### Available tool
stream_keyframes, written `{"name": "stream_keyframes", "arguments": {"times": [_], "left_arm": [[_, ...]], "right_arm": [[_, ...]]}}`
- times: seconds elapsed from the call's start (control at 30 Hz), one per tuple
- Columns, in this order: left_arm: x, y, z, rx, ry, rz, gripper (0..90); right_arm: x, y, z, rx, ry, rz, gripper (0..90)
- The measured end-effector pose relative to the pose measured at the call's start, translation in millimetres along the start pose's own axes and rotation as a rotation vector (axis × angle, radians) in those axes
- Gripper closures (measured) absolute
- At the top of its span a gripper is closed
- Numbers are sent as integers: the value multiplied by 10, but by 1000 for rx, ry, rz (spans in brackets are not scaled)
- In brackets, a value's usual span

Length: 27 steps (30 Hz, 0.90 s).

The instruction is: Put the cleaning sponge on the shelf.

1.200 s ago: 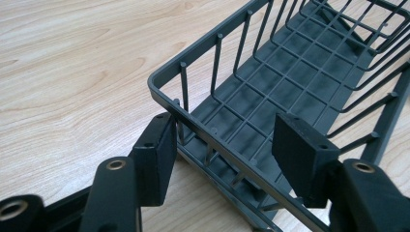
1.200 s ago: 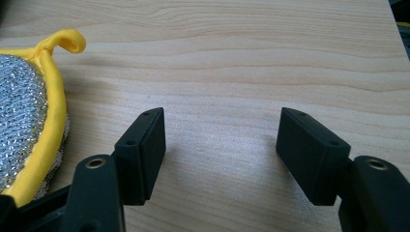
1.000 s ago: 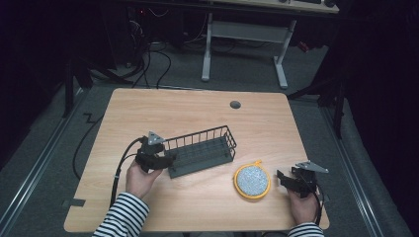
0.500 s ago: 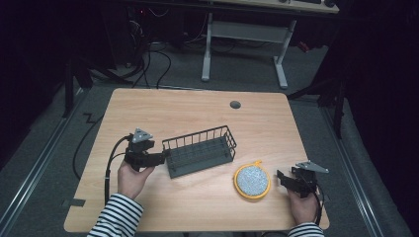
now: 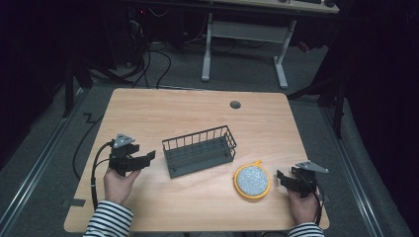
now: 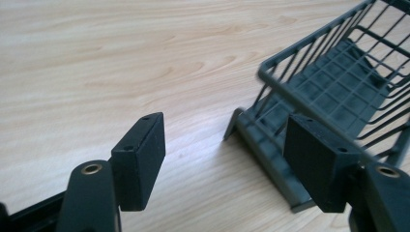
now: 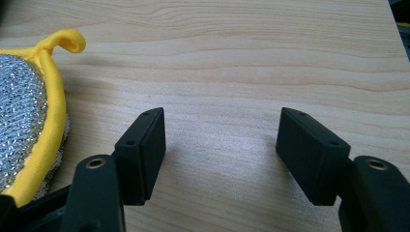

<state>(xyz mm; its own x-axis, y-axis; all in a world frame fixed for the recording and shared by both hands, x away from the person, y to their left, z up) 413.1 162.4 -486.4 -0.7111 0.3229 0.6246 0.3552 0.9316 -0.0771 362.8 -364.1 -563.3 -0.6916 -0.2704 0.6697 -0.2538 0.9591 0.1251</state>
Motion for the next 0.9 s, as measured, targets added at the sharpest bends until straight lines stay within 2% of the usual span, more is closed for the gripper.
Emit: {"name": "stream_keyframes", "arguments": {"times": [0.2, 0.47, 0.7, 0.87, 0.9], "left_arm": [[28, 150, 175, 40, 18, -17, 323], [-7, 285, 385, 84, 32, -32, 319], [-48, 351, 492, 102, 38, -51, 317], [-89, 379, 553, 105, 49, -63, 317], [-123, 383, 590, 93, 61, -79, 317]], "right_arm": [[0, 1, 0, 3, 1, 3, 351], [-2, 6, 1, 8, 4, 7, 352], [-4, 12, 2, 16, 7, 15, 351], [-6, 12, 1, 25, 7, 17, 352], [-8, 10, 0, 24, 4, 16, 355]]}}
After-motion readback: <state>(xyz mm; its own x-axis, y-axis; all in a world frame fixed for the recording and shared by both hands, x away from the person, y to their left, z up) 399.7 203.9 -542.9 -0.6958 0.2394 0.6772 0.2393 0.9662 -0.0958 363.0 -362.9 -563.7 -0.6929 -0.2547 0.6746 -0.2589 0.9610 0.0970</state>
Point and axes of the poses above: each handheld gripper's, and its own axes: x roughly backward along the jaws, z roughly out of its underside, y roughly to its left, the point moved 5 cm from there along -x, roughly forward along the jaws, and after that the axes turned 8 degrees about -z, right-handed, at the moved point
